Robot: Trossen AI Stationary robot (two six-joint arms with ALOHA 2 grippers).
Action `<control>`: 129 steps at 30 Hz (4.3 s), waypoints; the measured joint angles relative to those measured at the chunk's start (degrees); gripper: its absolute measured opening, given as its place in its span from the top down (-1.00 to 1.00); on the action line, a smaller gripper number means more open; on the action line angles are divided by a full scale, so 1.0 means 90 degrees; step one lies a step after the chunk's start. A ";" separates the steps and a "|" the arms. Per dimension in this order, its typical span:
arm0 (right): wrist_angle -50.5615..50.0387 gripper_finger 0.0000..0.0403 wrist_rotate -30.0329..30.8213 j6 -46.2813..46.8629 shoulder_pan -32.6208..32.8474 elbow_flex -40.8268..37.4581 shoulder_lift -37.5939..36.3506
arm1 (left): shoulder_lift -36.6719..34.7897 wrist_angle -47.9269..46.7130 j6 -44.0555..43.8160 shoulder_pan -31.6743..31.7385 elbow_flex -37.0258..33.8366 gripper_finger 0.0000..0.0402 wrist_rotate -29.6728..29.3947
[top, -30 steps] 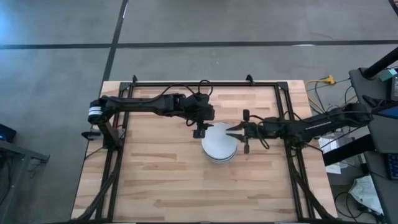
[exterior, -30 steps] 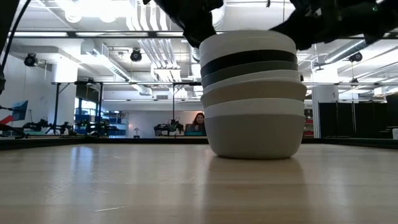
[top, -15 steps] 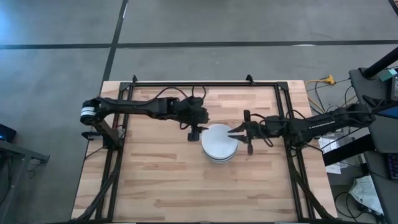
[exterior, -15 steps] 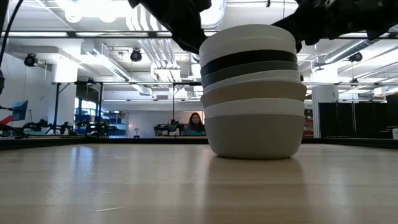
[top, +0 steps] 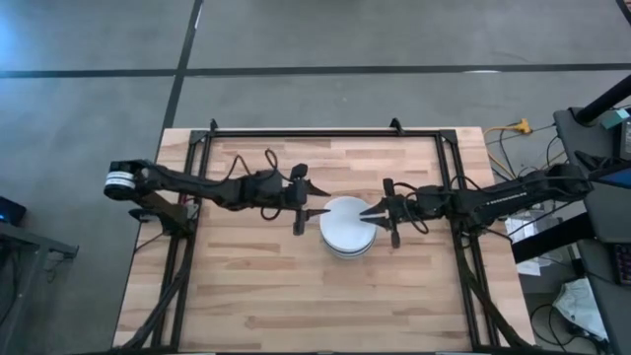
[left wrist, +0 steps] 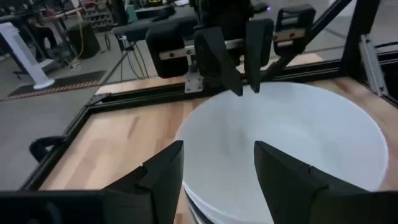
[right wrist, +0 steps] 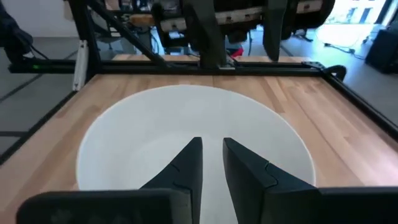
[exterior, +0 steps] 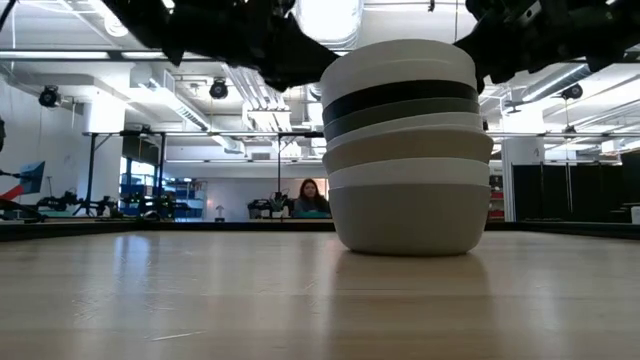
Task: Nest bowls inside each other
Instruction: Stack the white bowl on top of the other white bowl, then return to Home Position
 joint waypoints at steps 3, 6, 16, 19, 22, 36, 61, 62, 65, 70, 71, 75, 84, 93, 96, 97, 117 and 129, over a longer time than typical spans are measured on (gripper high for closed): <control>-0.0031 0.71 -0.0099 0.0168 0.0034 -0.0040 0.0018 | 0.0045 0.0493 -0.0015 -0.0014 -0.0269 0.10 0.0137; -0.0040 0.71 -0.0118 0.0259 0.0036 -0.0071 0.0039 | 0.0049 0.0686 -0.0079 -0.0027 -0.0365 0.10 0.0303; -0.0256 0.71 -0.0104 0.0475 0.0034 -0.0085 0.0042 | 0.0113 0.0704 -0.0208 -0.0084 -0.0368 0.10 0.0607; -0.0340 0.71 -0.0101 0.0544 0.0034 -0.0092 0.0042 | 0.0359 0.0882 -0.0347 -0.0138 -0.0372 0.10 0.0616; -0.0273 0.71 -0.0078 0.0532 0.0034 -0.0093 0.0019 | 0.0663 0.1215 -0.0350 -0.0158 -0.0326 0.10 0.0657; -0.0186 0.71 -0.0099 0.0389 0.0034 -0.0116 0.0026 | 0.0743 0.1453 -0.0327 -0.0158 -0.0329 0.10 0.0601; -0.0087 0.75 0.0108 0.0030 0.0032 -0.1628 -0.3740 | -0.2916 -0.0277 -0.0130 -0.0214 -0.2234 0.95 0.0474; 0.0380 0.78 0.0213 0.0086 0.0032 -0.1917 -0.3919 | -0.3103 0.0044 -0.0177 -0.0214 -0.2493 0.96 0.0408; 0.1470 0.87 0.0459 0.0123 -0.0049 -0.2581 -0.4313 | -0.3628 0.0939 -0.0208 -0.0195 -0.3145 0.97 0.0223; 0.1411 0.95 0.0422 0.0119 -0.0287 -0.2487 -0.4819 | -0.4627 0.1354 0.0055 -0.0085 -0.3761 1.00 -0.0344; 0.1404 0.95 0.0418 0.0104 -0.0319 -0.2475 -0.4929 | -0.4874 0.1343 0.0061 -0.0065 -0.3865 1.00 -0.0472; 0.1160 0.96 0.0386 0.0142 -0.0429 -0.2456 -0.5457 | -0.5871 0.1307 0.0048 -0.0044 -0.4335 1.00 -0.0605; -0.0691 0.96 0.0232 0.0981 -0.0469 -0.2570 -0.6575 | -0.7960 0.0267 -0.0520 -0.0044 -0.5264 1.00 -0.0758; -0.2374 0.96 0.0065 0.1890 -0.0469 -0.2568 -0.6513 | -0.8998 -0.1804 -0.1686 -0.0044 -0.5276 1.00 -0.0743; -0.2560 0.96 -0.0347 0.2179 -0.0469 -0.2543 -0.6412 | -0.9095 -0.2608 -0.2361 -0.0044 -0.5276 1.00 -0.0706; -0.2548 0.96 -0.0551 0.2286 -0.0466 -0.2543 -0.6349 | -0.9066 -0.2624 -0.2554 -0.0041 -0.5273 1.00 -0.0626; -0.2535 0.96 -0.0524 0.1388 -0.0471 -0.2546 -0.5371 | -0.7805 -0.2395 -0.2821 -0.0044 -0.5278 1.00 -0.0197; -0.2521 0.96 -0.0524 0.1386 -0.0471 -0.2546 -0.5345 | -0.7545 -0.2365 -0.2819 -0.0044 -0.5281 1.00 -0.0197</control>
